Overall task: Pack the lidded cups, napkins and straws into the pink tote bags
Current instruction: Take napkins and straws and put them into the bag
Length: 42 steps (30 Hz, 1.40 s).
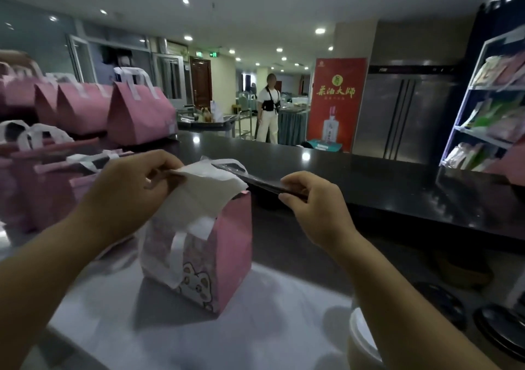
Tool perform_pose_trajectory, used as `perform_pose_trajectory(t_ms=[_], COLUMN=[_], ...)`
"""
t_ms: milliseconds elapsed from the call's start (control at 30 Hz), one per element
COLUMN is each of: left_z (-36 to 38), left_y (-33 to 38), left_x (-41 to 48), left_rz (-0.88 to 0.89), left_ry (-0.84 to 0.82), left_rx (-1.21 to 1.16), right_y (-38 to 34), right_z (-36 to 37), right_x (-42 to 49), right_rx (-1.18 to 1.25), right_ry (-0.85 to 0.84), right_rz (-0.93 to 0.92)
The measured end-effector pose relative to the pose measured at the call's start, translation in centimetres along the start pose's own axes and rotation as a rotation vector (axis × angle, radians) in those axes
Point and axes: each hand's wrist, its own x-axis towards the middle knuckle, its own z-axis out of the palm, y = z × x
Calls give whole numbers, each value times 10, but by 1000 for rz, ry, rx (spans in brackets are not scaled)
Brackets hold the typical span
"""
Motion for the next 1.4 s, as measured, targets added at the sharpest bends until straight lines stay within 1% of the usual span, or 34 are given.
perform_pose_trajectory(t_ms=[67,167,333,467,567,700,767,900,1033,1133,1233,1300,1367,1400], left_z=[-1,1,13,28,42,61,67,79,87,90,95,98,99,100], left_y=[-27,-65,-114,-147,-170,-202,-215,-230,-234,-239,-250,-260,-270,-273], left_x=[16,37,62,77,84,87,87,88,92,93,90,87,84,82], left_rz=[-12,-38,-40,11,47,-5,-29,-24,-6,6,32,89,166,187], left_ry=[15,36,20,-89,-183,-257,-284,-330,-369,-436,-457,-493,-536,-545], left_rx=[21,43,22,-51,-90,-155,-192,-365,-598,-678,-634,-469,-297,-255], right_y=[-3,-6,-12,-18,-23,-28,-28,-28,-33,-34,-33,-31,-30,-29], right_z=[20,46,78,105,131,158,160,161,174,180,180,180,184,188], right_x=[25,59,97,119,131,139,140,139,138,137,136,135,135,135], right_rx=[-22,-106,-261,-387,-532,-701,-635,-347,-206,-206,-217,-252,-367,-478], right_ry=[-44,-113,-305,-477,-512,-564,-549,-402,-338,-263,-237,-252,-283,-317], right_rz=[2,-43,-89,-71,-98,-78,-4,142,176,156,194,195,188,174])
